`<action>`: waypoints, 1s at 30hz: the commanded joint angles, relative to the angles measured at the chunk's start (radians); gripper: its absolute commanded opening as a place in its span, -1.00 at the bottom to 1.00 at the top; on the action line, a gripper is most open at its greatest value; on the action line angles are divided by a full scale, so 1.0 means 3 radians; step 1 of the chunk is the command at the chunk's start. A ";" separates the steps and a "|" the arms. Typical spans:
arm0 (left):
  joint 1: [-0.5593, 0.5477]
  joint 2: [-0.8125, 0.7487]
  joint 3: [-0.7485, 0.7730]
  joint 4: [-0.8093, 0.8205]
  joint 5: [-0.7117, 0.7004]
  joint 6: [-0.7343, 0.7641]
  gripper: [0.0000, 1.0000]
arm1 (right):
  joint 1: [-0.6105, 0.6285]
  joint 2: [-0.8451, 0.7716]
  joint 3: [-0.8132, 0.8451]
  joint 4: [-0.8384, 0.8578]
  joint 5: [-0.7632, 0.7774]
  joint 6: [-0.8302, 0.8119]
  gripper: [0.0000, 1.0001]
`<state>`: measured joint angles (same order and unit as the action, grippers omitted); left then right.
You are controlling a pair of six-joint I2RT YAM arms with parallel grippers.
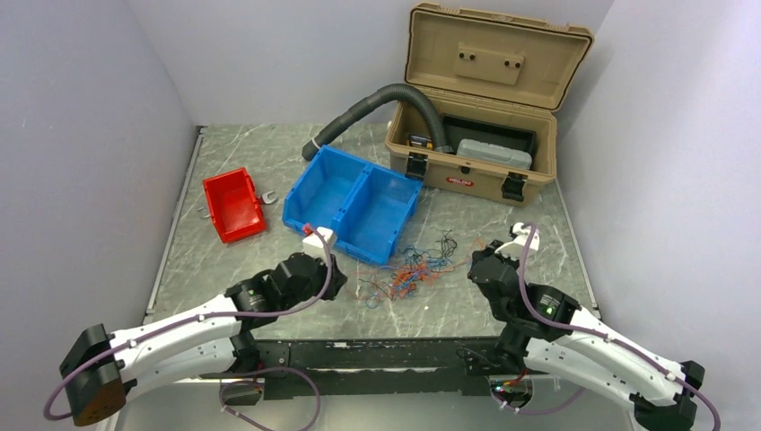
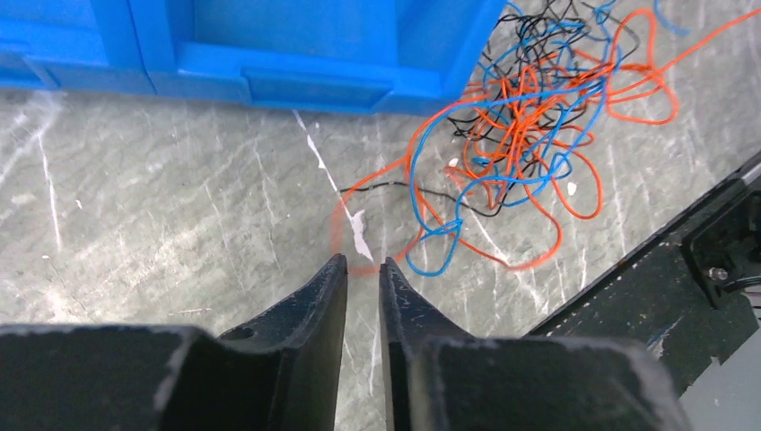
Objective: Untangle the cables
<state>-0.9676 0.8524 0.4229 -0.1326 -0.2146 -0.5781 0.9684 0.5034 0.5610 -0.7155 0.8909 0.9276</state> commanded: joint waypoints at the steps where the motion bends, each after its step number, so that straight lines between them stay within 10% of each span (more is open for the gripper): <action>1: 0.0009 -0.0229 -0.0035 0.0039 -0.0001 0.0140 -0.46 | -0.0003 0.0187 0.0171 -0.0061 0.0018 -0.0140 -1.00; 5: 0.0007 -0.0350 -0.0066 0.0116 0.0073 0.0224 -0.22 | -0.0002 0.0241 0.0128 0.0101 -0.0259 -0.0307 -0.78; 9: 0.0004 -0.0333 -0.0152 0.0494 0.0502 0.0465 0.36 | -0.0002 0.0227 0.0087 0.0329 -0.0551 -0.0588 0.35; 11: 0.0000 -0.0209 -0.0118 0.0622 0.0678 0.0510 0.52 | -0.0001 0.0266 0.0131 0.0284 -0.0529 -0.0521 0.61; 18: -0.0192 0.0329 0.0166 0.0917 0.0803 0.0657 0.69 | -0.0524 0.0905 0.0366 -0.0027 -0.1140 -0.0528 0.68; 30: -0.0420 0.1772 0.1188 0.0588 0.0591 0.0749 0.60 | -0.1336 0.1034 -0.0223 0.1372 -0.3304 -0.1112 0.49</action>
<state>-1.0901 1.2861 0.7010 0.0700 -0.0246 -0.3489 0.5716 0.7742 0.5114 -0.4877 0.1154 0.6601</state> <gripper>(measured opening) 0.812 0.752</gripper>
